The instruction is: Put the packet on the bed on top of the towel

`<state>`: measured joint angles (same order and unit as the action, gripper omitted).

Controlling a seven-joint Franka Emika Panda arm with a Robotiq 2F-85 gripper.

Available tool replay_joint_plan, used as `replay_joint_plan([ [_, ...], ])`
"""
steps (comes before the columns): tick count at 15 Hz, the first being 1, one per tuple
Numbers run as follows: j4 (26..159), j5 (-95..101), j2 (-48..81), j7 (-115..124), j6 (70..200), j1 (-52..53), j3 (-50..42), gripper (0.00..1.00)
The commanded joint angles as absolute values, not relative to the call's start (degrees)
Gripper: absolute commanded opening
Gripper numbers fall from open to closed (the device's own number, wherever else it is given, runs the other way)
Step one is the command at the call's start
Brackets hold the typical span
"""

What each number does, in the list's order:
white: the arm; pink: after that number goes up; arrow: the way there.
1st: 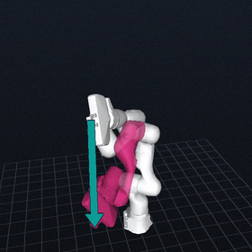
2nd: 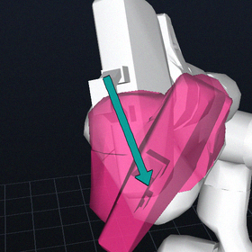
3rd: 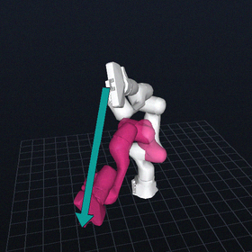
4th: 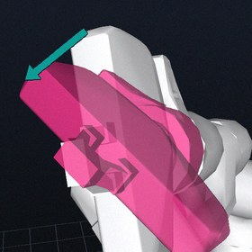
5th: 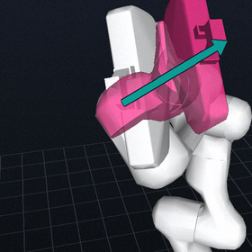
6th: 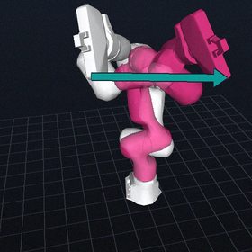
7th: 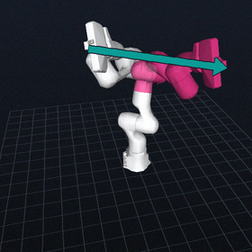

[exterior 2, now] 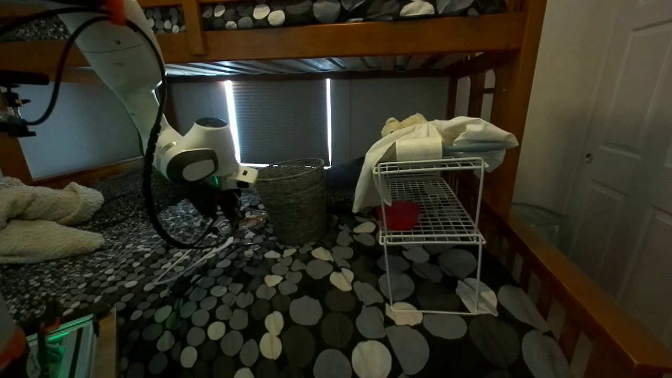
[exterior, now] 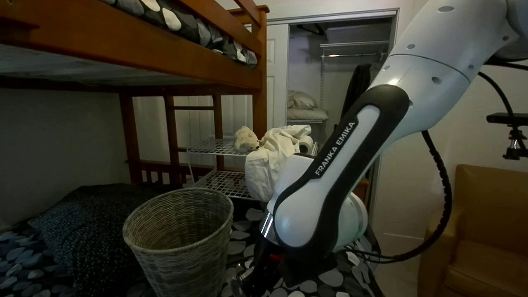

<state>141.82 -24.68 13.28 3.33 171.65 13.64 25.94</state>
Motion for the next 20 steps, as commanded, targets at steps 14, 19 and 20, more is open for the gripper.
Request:
replay_joint_plan([
  [14, 132.4, -44.4, 2.6, -1.5, 169.2, -2.9, 25.7, 0.02],
  [19, 125.0, -43.8, -0.4, 6.1, 172.0, -6.3, 21.5, 0.02],
  [20, 123.1, -42.0, 0.1, 9.4, 172.5, -1.9, 15.5, 0.02],
])
